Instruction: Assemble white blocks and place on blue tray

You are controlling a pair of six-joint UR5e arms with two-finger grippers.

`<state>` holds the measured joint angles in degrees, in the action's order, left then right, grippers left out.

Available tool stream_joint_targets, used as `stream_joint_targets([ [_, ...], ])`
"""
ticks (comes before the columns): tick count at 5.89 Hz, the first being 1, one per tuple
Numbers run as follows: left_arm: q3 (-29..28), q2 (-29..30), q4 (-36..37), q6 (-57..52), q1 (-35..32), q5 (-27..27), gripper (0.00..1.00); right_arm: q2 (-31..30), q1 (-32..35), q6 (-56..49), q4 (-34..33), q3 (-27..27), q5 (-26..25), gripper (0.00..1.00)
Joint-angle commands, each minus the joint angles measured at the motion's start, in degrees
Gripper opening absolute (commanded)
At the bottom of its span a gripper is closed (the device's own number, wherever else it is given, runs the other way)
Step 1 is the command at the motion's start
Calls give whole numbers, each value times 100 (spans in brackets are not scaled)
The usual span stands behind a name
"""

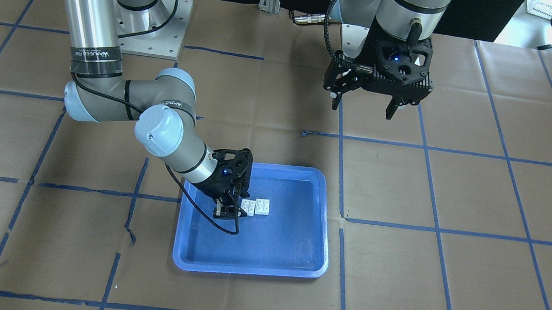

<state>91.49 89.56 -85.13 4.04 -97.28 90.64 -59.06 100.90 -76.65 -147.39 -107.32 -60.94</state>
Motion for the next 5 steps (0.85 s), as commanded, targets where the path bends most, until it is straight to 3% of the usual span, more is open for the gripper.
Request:
stream_joint_targets([
  [1, 0, 0, -13, -9, 25, 32, 99, 0, 0, 1, 9, 1, -6, 59],
  [2, 0, 0, -56, -9, 34, 50, 99, -9, 0, 9, 18, 1, -6, 63],
  [4, 0, 0, -48, -9, 43, 41, 99, -122, -17, 785, 70, 35, -32, 99],
  [5, 0, 0, -48, -9, 43, 41, 99, -419, -17, 1218, 105, 1, -154, 100],
])
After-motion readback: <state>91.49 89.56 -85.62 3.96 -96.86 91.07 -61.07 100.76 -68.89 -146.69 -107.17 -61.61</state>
